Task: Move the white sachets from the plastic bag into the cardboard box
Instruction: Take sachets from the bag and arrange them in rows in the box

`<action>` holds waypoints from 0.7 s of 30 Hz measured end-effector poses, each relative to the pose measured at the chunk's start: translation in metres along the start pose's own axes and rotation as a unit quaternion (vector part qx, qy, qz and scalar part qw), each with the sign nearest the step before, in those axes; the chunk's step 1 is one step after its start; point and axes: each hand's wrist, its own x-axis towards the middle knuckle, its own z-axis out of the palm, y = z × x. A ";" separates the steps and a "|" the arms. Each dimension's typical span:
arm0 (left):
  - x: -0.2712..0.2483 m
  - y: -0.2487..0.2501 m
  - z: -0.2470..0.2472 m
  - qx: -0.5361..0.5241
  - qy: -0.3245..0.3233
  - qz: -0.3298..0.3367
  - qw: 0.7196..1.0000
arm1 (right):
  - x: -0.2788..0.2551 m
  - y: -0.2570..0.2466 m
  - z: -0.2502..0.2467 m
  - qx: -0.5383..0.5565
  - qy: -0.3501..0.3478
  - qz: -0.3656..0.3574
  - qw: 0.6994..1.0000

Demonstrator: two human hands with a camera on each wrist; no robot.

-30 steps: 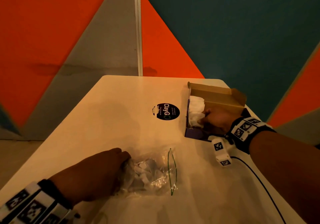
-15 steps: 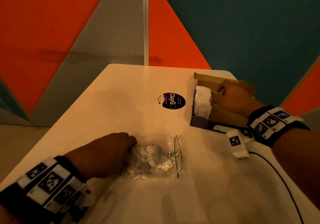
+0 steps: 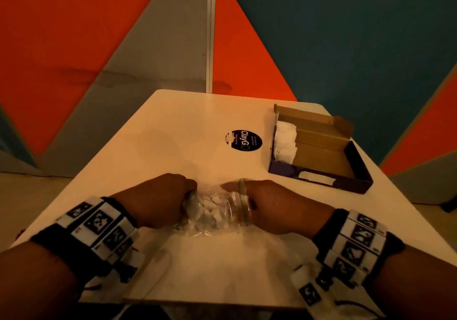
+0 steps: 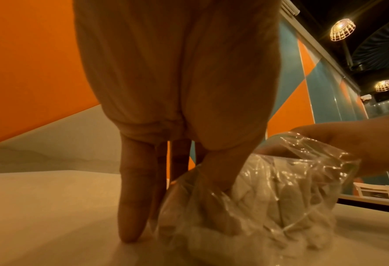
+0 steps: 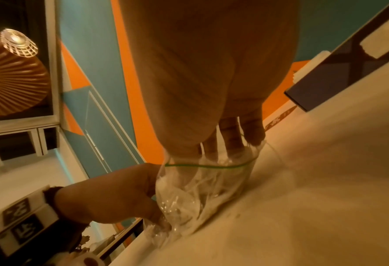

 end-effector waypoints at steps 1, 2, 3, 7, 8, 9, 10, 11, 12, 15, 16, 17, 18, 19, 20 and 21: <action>0.000 0.000 0.001 -0.003 0.001 -0.001 1.000 | 0.003 -0.003 0.002 -0.014 -0.009 -0.007 1.000; 0.000 0.000 0.001 -0.006 0.003 -0.002 1.000 | 0.006 -0.004 0.004 -0.024 -0.008 -0.021 0.999; 0.000 -0.001 0.001 -0.008 0.004 -0.004 1.000 | 0.009 -0.004 0.006 -0.025 -0.004 -0.028 0.999; -0.001 -0.001 0.003 -0.009 0.004 -0.006 1.000 | 0.012 0.001 0.011 -0.025 0.032 -0.032 0.999; -0.001 -0.002 0.004 -0.006 0.005 -0.006 1.000 | 0.012 0.002 0.011 -0.018 0.045 -0.029 0.998; -0.001 -0.002 0.004 -0.005 0.006 -0.006 1.000 | 0.011 0.004 0.010 -0.008 0.057 -0.023 0.998; -0.001 -0.002 0.004 -0.007 0.007 -0.006 1.000 | 0.010 0.007 0.010 0.001 0.068 -0.015 0.998; 0.000 -0.002 0.004 -0.010 0.006 -0.007 1.000 | 0.008 0.008 0.009 0.008 0.079 -0.007 0.997; 0.000 -0.003 0.004 -0.012 0.005 -0.007 1.000 | 0.007 0.010 0.009 0.011 0.091 -0.002 0.996; 0.001 -0.003 0.005 -0.007 0.003 -0.002 1.000 | 0.000 0.013 0.009 0.008 0.109 0.022 0.994; 0.001 -0.003 0.005 -0.006 0.002 -0.001 1.000 | -0.002 0.012 0.009 0.011 0.115 0.033 0.993; 0.001 -0.003 0.005 -0.006 0.001 -0.001 1.000 | -0.005 0.013 0.009 0.016 0.119 0.043 0.992; 0.001 -0.003 0.005 -0.005 0.000 0.000 1.000 | -0.006 0.013 0.009 0.020 0.124 0.047 0.991; 0.001 -0.002 0.006 -0.003 0.000 0.000 1.000 | -0.008 0.012 0.009 0.024 0.125 0.046 0.991; 0.001 -0.002 0.005 0.000 -0.001 0.002 1.000 | -0.008 0.012 0.010 0.031 0.126 0.040 0.991; 0.001 -0.002 0.006 0.003 -0.001 0.002 1.000 | -0.008 0.012 0.011 0.040 0.123 0.033 0.991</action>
